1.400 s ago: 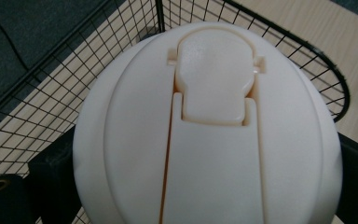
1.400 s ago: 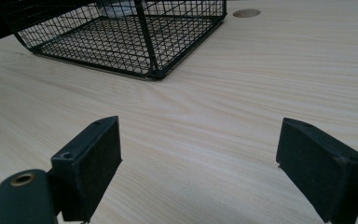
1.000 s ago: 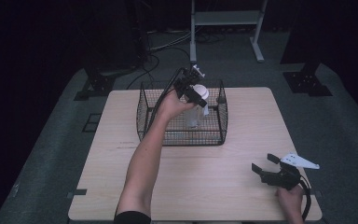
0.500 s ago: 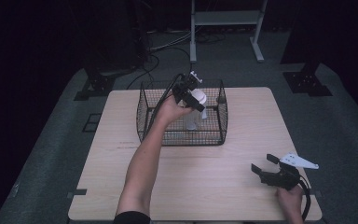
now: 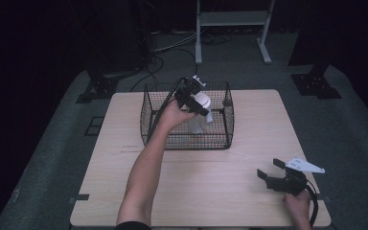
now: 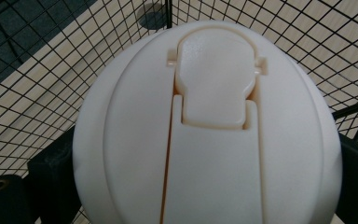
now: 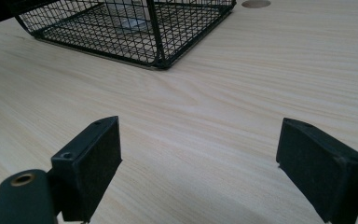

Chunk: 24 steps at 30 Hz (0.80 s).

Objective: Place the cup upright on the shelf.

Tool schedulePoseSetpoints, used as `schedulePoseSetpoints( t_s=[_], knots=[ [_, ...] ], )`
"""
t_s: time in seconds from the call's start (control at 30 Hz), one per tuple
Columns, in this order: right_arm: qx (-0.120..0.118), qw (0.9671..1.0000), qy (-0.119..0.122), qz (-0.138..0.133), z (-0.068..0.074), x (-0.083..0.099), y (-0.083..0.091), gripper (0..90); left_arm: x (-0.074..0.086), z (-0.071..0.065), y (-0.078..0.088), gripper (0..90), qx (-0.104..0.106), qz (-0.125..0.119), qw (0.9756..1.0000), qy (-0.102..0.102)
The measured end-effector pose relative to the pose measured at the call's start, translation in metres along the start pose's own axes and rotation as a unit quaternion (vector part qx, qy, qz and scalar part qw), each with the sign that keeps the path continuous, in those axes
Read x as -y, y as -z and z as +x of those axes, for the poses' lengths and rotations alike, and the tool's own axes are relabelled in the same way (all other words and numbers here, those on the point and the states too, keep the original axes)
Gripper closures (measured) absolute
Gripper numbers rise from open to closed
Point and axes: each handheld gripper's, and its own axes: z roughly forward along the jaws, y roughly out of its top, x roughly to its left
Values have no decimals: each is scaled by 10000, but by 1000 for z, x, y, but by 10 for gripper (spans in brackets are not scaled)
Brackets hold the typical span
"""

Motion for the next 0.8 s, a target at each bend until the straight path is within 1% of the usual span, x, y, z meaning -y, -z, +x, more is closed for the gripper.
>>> schedulePoseSetpoints(
  t_s=[0.37,0.6,0.7,0.73,0.8],
  knots=[
    [-11,10000,-5,22,0,0,0,129,0,-1,0,47,-20,-8,10000,-18],
    [-7,10000,-10,24,1,0,0,129,1,0,1,45,17,-116,9999,16],
    [-7,10000,-18,30,0,0,0,129,1,1,5,33,67,-276,9996,76],
    [-8,10000,-15,32,0,0,0,129,0,0,8,27,76,-384,9992,108],
    [-11,10000,0,39,0,0,0,129,-1,1,13,27,68,-472,9988,87]
  ],
)
